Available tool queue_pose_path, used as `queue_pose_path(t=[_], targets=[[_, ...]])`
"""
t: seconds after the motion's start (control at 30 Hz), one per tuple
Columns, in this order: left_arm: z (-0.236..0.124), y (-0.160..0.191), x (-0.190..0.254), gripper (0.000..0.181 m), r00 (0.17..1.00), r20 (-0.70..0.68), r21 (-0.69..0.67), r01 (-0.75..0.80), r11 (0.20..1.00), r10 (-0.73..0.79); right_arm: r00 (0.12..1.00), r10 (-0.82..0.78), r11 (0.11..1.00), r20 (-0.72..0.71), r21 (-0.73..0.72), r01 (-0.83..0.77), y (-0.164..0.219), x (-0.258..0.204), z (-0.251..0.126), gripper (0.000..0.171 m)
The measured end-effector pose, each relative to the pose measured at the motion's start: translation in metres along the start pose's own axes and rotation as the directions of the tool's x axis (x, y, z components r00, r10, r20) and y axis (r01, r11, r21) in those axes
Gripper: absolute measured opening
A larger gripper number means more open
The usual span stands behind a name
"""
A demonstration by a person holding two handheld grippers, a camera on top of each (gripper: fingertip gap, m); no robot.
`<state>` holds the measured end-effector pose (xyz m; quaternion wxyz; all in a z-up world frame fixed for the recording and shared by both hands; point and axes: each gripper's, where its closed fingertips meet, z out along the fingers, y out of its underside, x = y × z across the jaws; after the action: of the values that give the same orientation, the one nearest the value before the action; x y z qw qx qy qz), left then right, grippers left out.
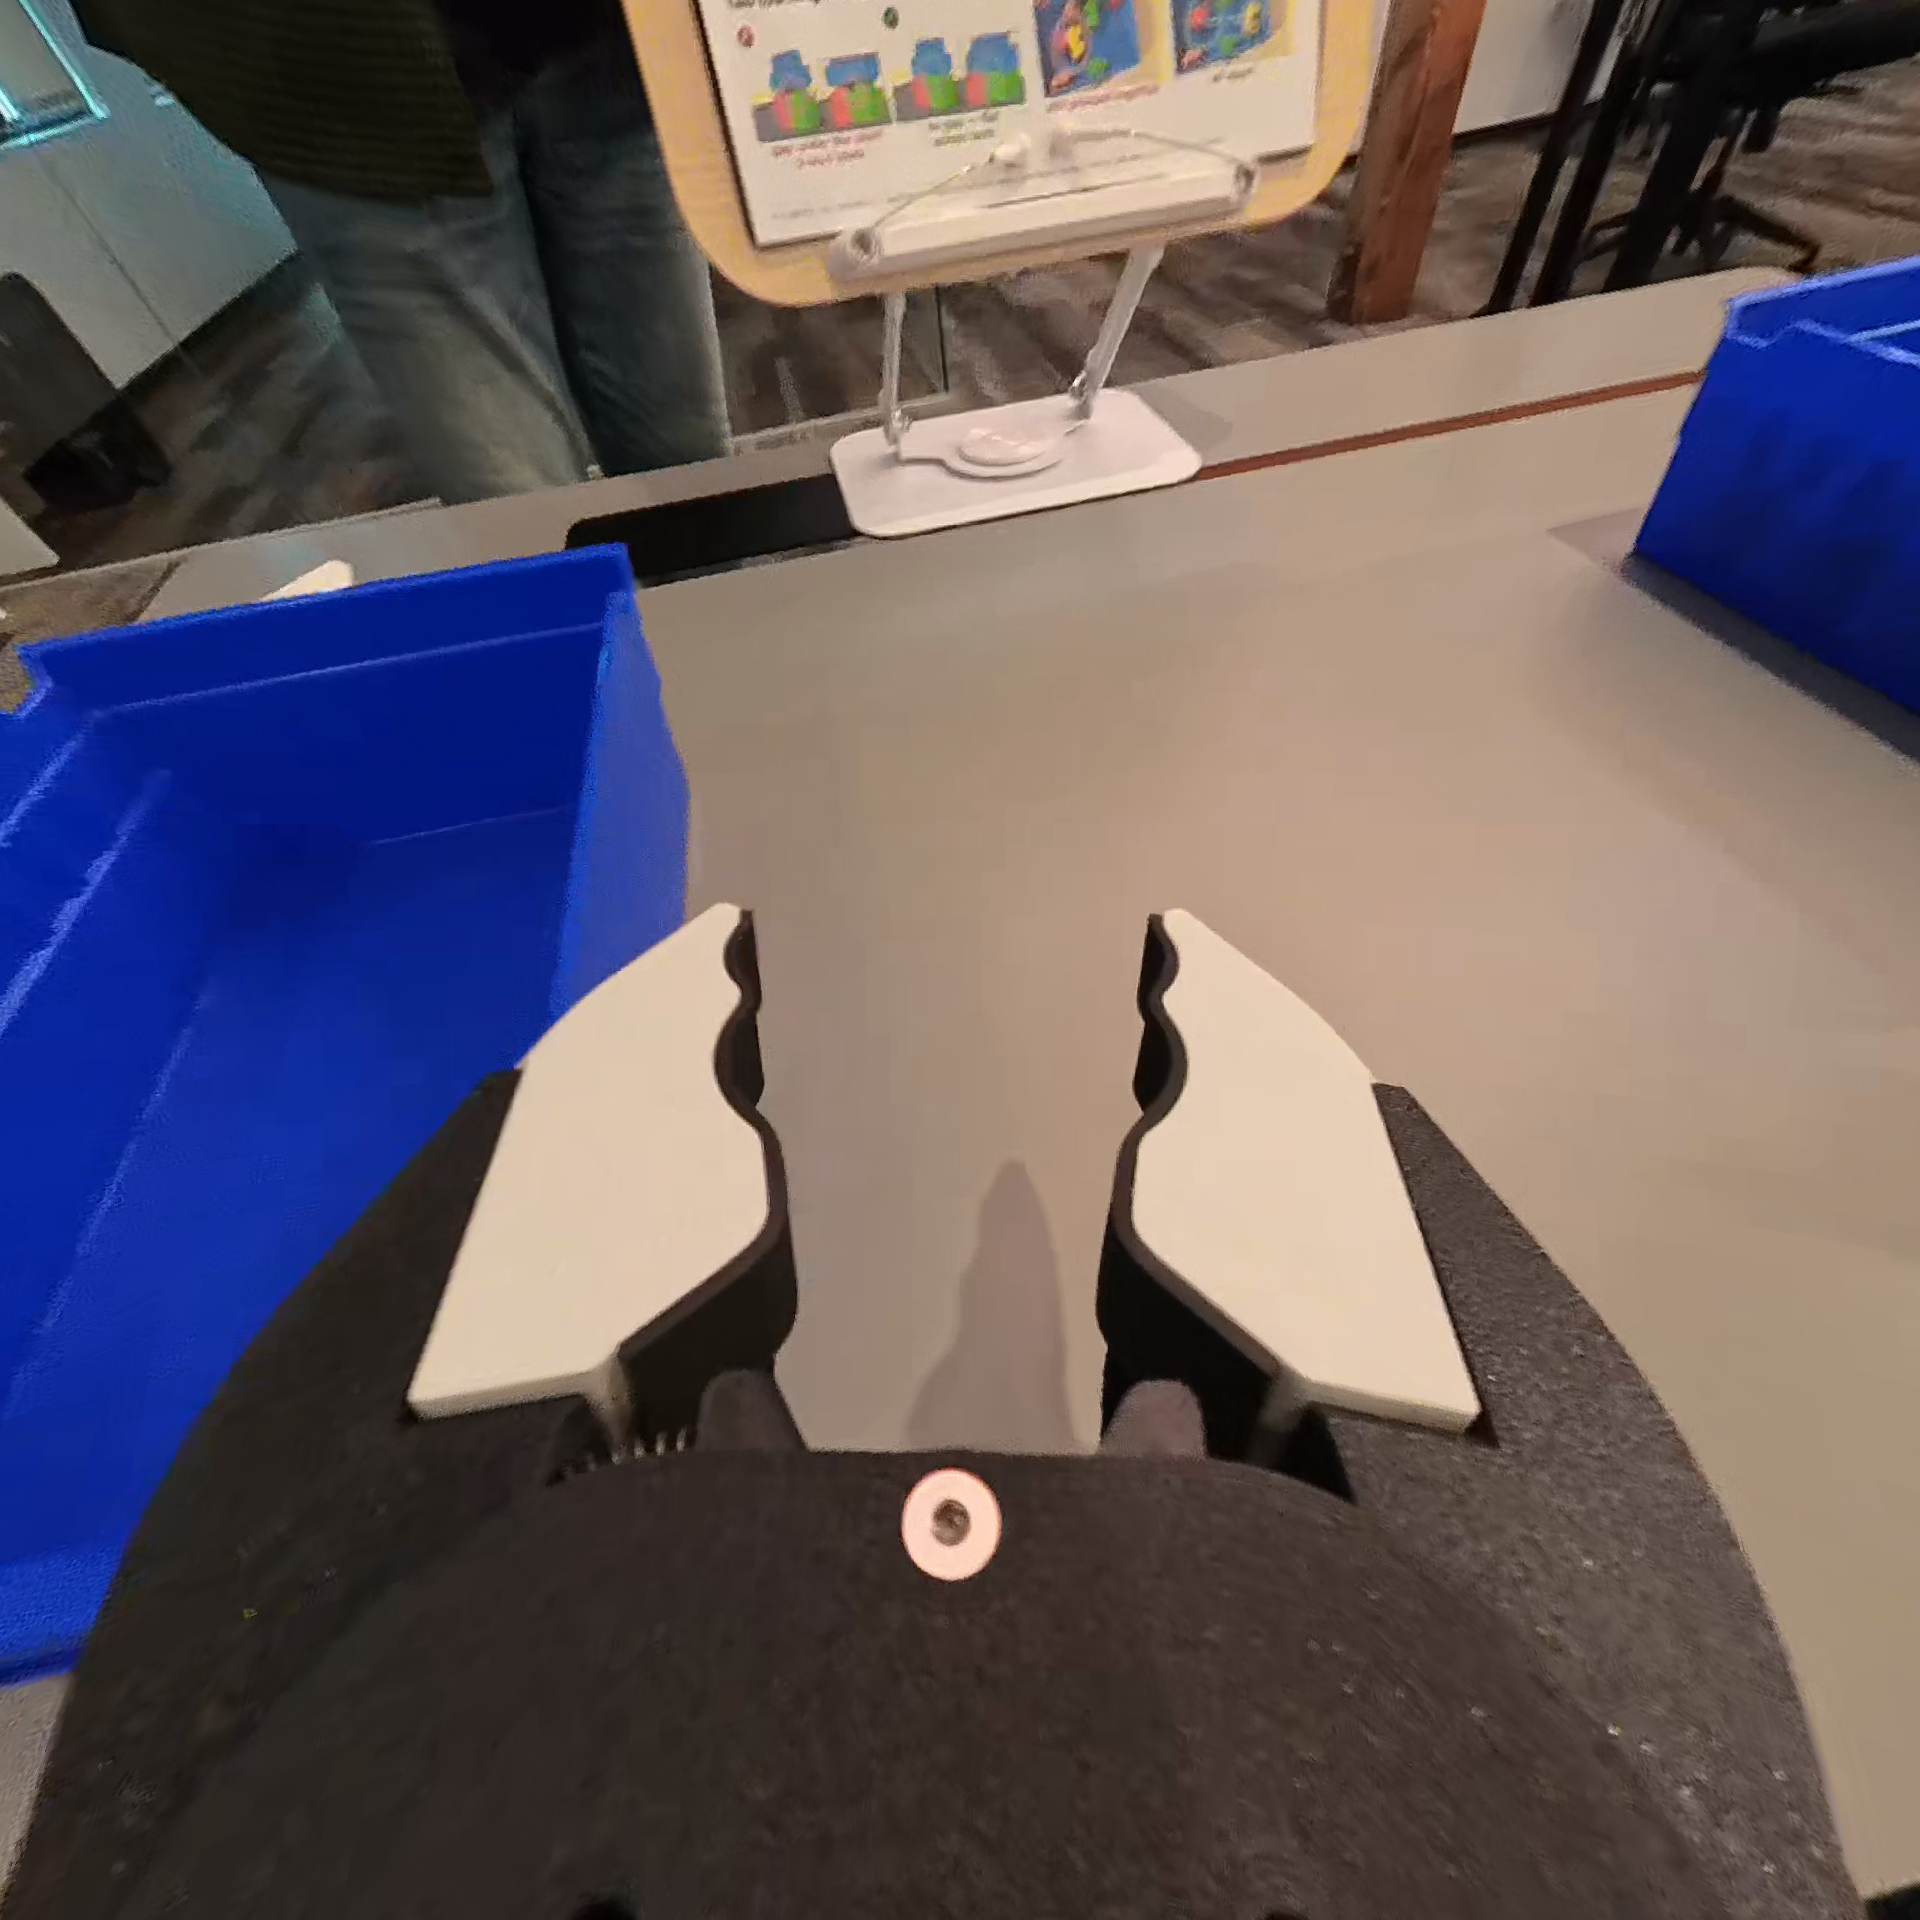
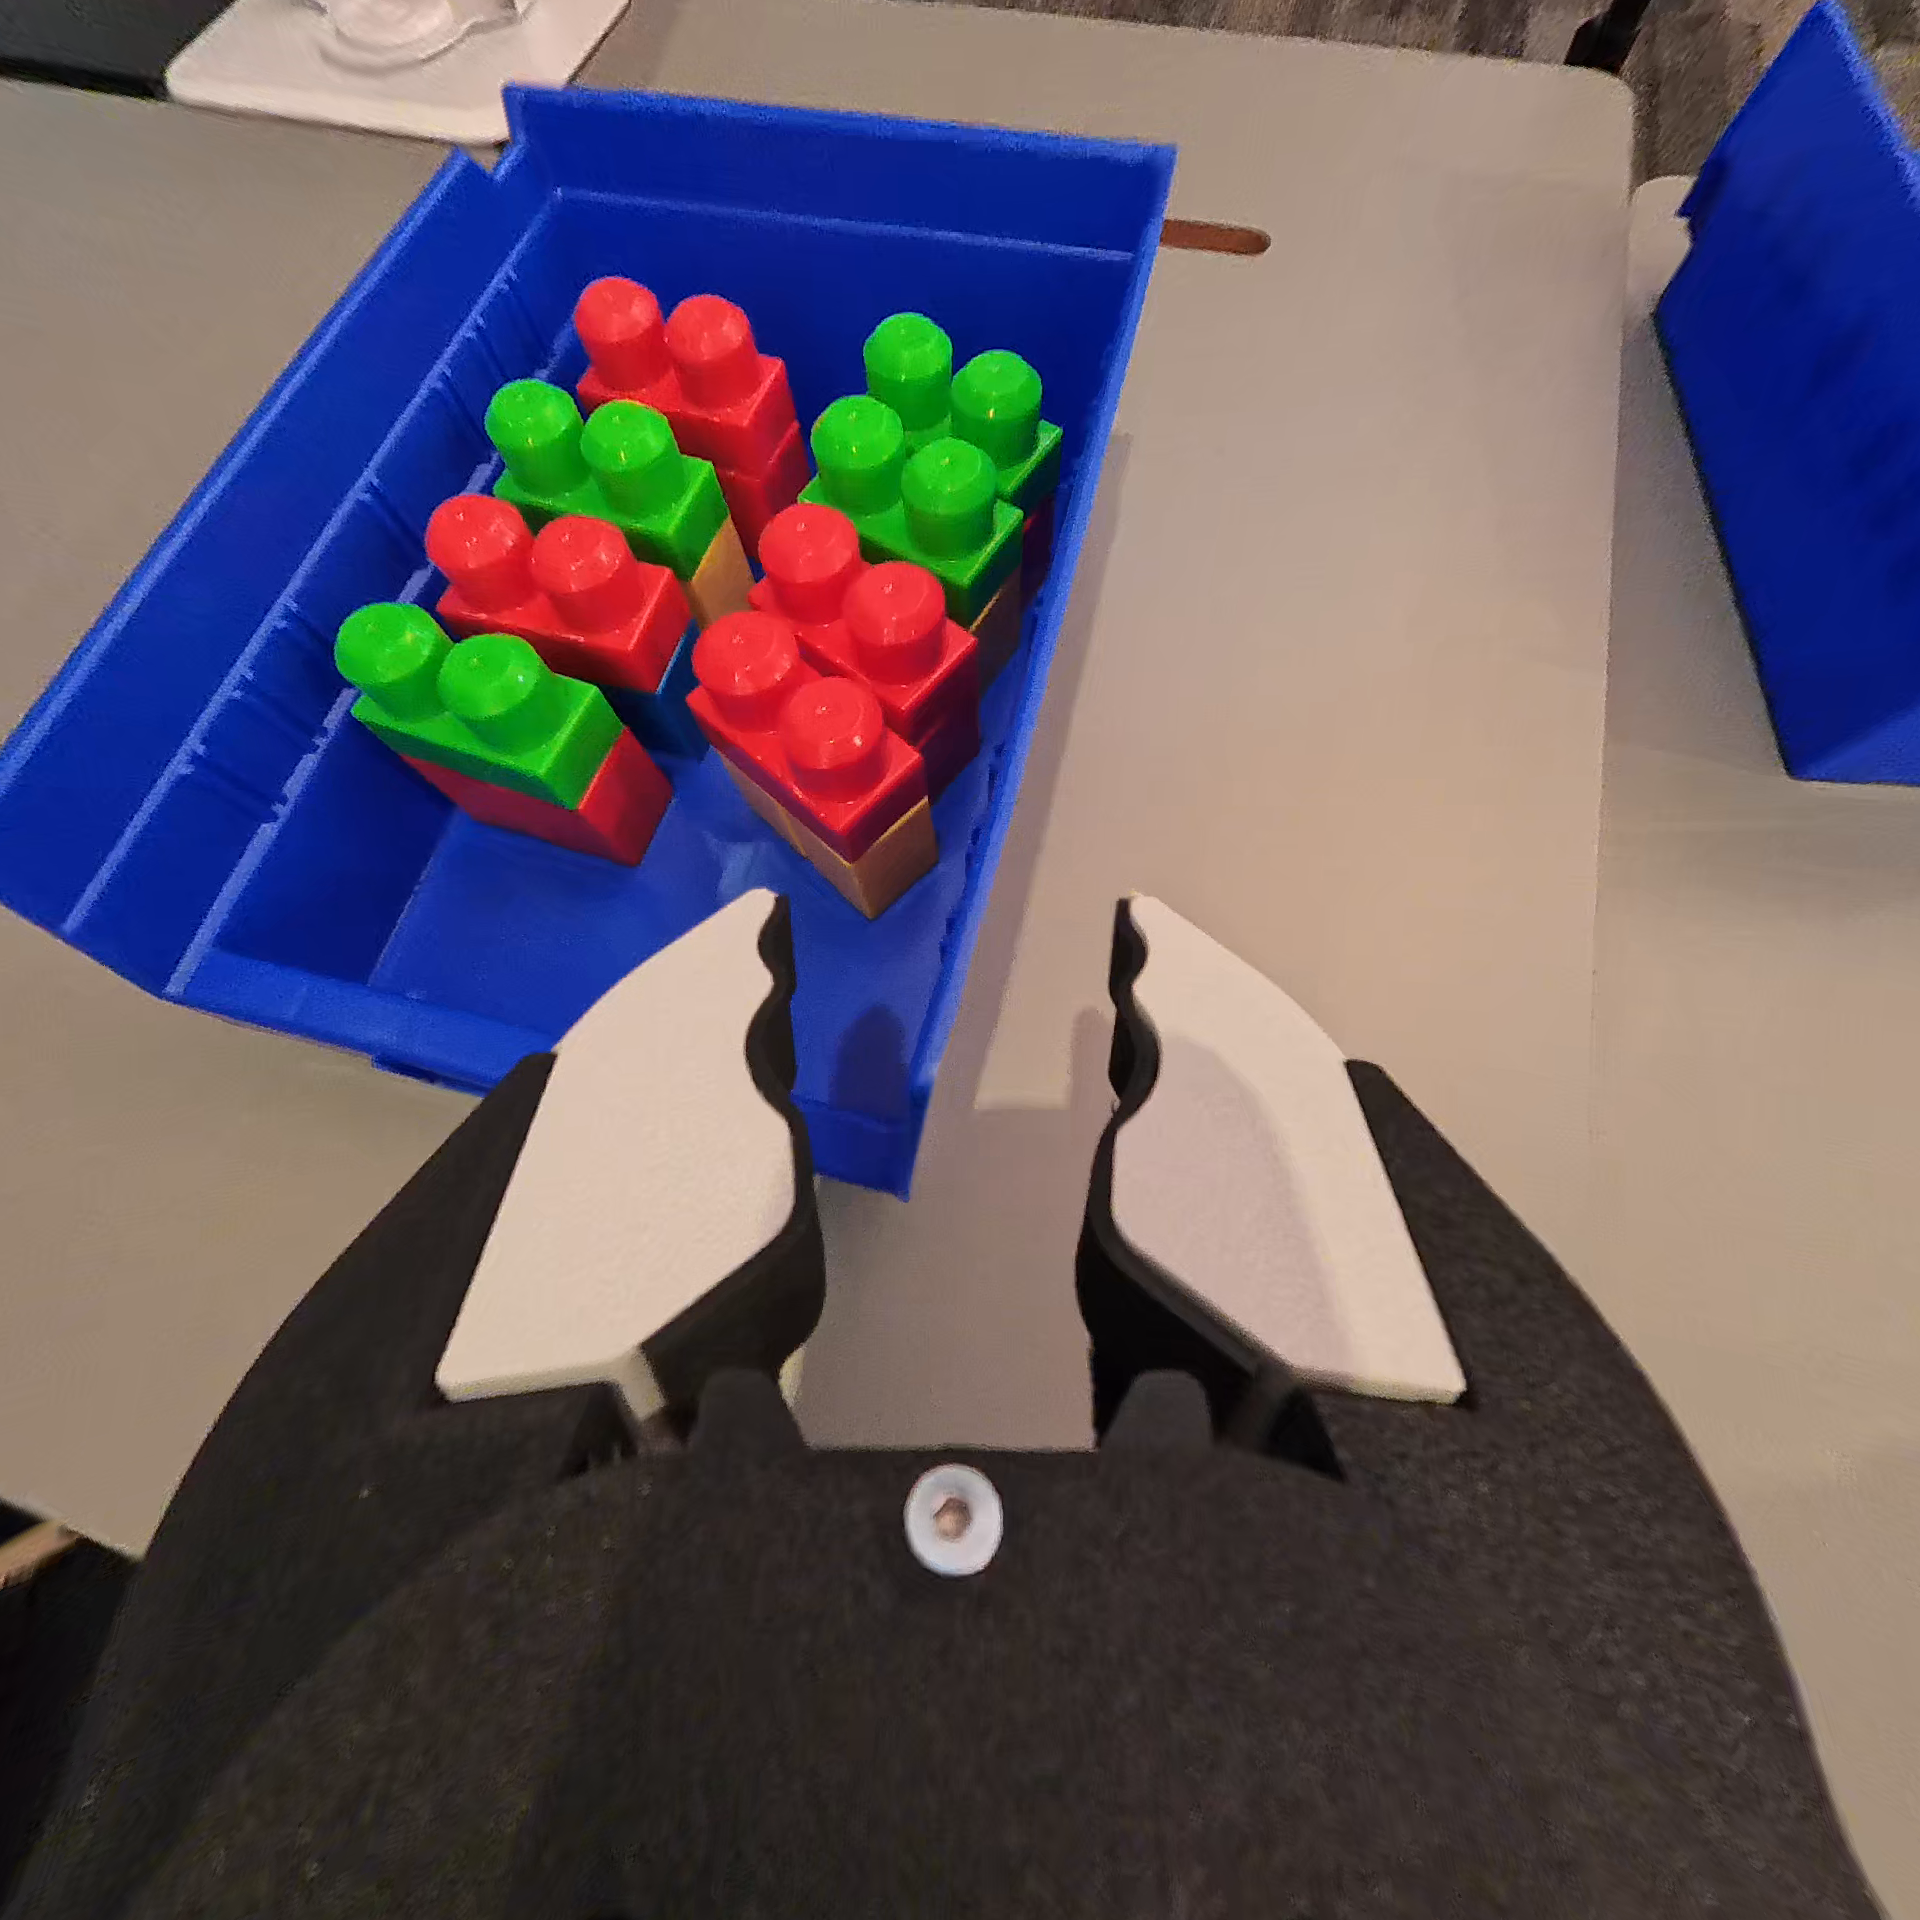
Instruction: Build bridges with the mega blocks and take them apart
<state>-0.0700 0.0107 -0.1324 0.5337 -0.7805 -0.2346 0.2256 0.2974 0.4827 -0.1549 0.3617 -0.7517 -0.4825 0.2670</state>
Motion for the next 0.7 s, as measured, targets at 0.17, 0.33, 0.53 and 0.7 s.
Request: queue_pose_path(t=[0.17, 0.33, 0.53, 0.7], targets=[[-0.002, -0.011, -0.018, 0.069, 0.998, 0.006, -0.013, 0.068, 0.998, -0.068, 0.996, -0.007, 0.974, 0.083, -0.225, 0.026, 0.01, -0.006, 0.028, 0.049], [0.008, -0.02, 0.005, 0.066, 1.0, -0.012, 0.002, 0.004, 1.0, -0.004, 0.98, -0.201, 0.76, 0.01, -0.629, 0.162, 0.043, 0.009, 0.049, 0.027], [0.021, -0.006, 0.028, 0.067, 0.997, -0.071, -0.037, 0.017, 0.999, -0.02, 0.992, -0.12, 0.676, 0.035, -0.729, 0.107, 0.046, 0.012, 0.06, 0.019], [0.028, -0.001, 0.035, 0.065, 0.996, -0.092, -0.044, 0.007, 0.999, -0.011, 0.988, 0.029, 0.62, 0.149, -0.778, 0.099, 0.066, 0.002, 0.068, 0.018]])
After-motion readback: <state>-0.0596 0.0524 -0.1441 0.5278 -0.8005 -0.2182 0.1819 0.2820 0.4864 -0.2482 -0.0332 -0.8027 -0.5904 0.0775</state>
